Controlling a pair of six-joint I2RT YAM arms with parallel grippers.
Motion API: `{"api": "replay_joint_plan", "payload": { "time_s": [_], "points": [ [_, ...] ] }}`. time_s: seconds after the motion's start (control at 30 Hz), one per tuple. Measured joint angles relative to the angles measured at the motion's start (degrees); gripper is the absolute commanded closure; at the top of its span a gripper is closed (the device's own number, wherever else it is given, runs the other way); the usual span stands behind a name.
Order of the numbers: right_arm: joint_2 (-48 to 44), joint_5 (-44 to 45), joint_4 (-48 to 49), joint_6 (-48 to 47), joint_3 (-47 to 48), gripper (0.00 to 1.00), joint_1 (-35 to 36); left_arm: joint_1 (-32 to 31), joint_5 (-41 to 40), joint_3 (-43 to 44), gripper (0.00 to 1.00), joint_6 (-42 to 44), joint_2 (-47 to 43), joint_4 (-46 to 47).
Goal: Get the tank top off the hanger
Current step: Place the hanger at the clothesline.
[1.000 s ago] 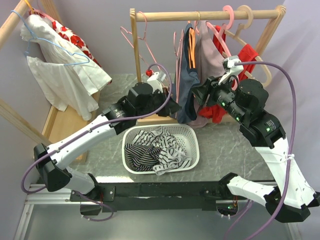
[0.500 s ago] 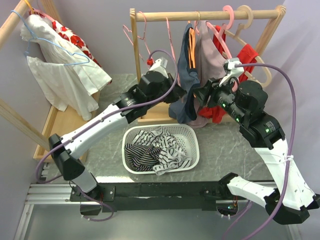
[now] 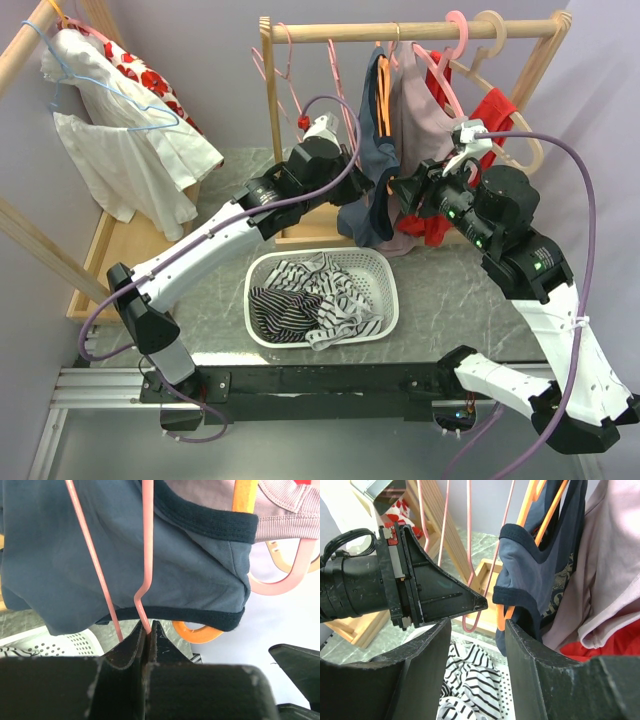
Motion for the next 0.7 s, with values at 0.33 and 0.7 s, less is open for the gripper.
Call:
{"api": "replay_joint_plan", "payload": {
  "time_s": [0.33, 0.7],
  "points": [
    [0.0, -0.6, 0.3, 0.2, -0.4, 0.45, 0.0, 0.0, -0.3, 0.2, 0.99, 0.5, 0.0, -0.9],
    [0.2, -1.2, 0.8, 0.2, -0.8, 0.45, 0.0, 0.1, -0.5, -2.6, 0.99, 0.5, -2.9, 0.2]
  ]
}}
